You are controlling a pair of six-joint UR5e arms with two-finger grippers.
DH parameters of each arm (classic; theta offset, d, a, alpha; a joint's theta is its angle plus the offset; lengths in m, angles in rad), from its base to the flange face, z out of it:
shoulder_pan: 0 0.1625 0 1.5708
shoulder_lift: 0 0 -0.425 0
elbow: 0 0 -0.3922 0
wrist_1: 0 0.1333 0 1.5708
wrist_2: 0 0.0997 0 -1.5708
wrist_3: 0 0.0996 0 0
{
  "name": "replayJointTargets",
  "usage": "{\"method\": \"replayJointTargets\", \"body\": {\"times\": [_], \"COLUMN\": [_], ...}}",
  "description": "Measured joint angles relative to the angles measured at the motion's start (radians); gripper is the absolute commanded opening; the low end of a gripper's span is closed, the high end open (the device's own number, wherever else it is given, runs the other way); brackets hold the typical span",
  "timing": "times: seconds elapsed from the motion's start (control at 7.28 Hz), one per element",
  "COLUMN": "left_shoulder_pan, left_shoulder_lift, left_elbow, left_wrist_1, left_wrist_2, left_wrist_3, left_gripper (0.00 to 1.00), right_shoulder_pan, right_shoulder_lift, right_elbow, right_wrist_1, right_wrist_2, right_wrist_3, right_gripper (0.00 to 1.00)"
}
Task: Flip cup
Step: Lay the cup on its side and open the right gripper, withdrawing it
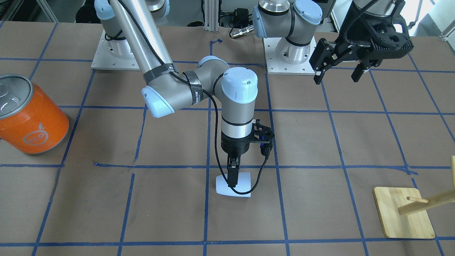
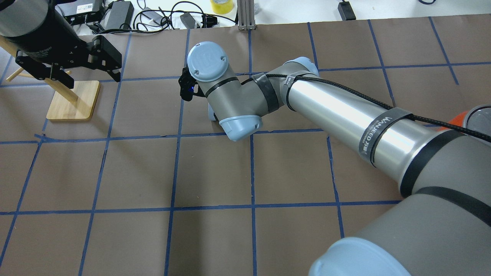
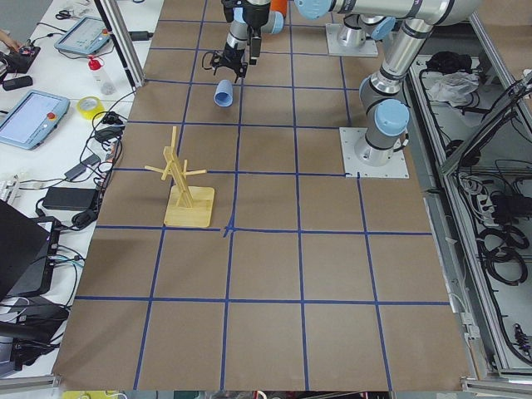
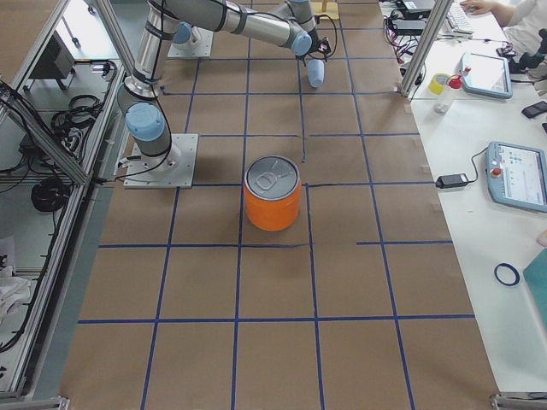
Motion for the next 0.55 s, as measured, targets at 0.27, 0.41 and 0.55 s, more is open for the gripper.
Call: {"method": "replayJointTargets", "body": {"times": [0.27,0.41,0.55], "left_shoulder_pan": [0.001,0.002,0.004], "left_shoulder_lift": [-0.001,-0.003,-0.007], "left_elbow": [0.000,0.001,0.005], "left_wrist_1": [0.000,0.001,0.003], "left_wrist_2": [-0.002,-0.006,-0.013], "left_wrist_3": [0.001,0.004,0.007], "left_gripper": [1.00,1.00,1.00], "right_shoulder_pan": [-0.103,-0.174,-0.240], "right_shoulder_lift": [-0.084,-0.122,-0.154], "right_elbow": [0.009,0.012,0.014], "right_wrist_1": [0.047,0.068,0.081], "right_wrist_2": [-0.001,-0.001,-0.003], "right_wrist_3": [0.164,0.274,0.423], "right_gripper": [1.00,1.00,1.00]}}
